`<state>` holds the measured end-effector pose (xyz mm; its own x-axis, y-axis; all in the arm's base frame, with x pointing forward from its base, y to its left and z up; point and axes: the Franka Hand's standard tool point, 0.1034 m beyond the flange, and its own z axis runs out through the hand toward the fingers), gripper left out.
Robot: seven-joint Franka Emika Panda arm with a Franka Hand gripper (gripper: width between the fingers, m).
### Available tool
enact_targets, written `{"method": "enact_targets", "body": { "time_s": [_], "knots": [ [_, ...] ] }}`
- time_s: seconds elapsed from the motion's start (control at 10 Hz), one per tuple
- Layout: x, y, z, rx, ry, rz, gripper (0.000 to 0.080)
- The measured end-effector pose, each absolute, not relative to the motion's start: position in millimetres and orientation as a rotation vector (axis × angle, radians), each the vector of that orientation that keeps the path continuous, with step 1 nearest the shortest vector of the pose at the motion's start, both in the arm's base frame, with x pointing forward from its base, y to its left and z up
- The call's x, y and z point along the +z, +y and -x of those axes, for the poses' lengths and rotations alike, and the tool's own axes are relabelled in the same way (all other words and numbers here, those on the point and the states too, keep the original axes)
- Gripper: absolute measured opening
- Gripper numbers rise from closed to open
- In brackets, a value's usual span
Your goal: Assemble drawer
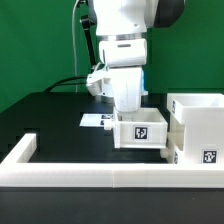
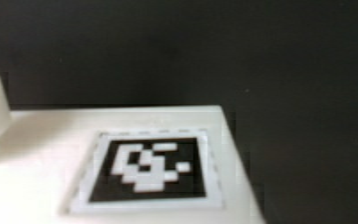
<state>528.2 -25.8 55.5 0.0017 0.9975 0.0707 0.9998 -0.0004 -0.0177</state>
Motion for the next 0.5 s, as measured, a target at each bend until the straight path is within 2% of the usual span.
{"method": "enact_targets", "body": {
  "time_s": [0.5],
  "knots": [
    [60.1,-11,-539,-0.070,-2.150,2.207,0.0043]
  ]
}}
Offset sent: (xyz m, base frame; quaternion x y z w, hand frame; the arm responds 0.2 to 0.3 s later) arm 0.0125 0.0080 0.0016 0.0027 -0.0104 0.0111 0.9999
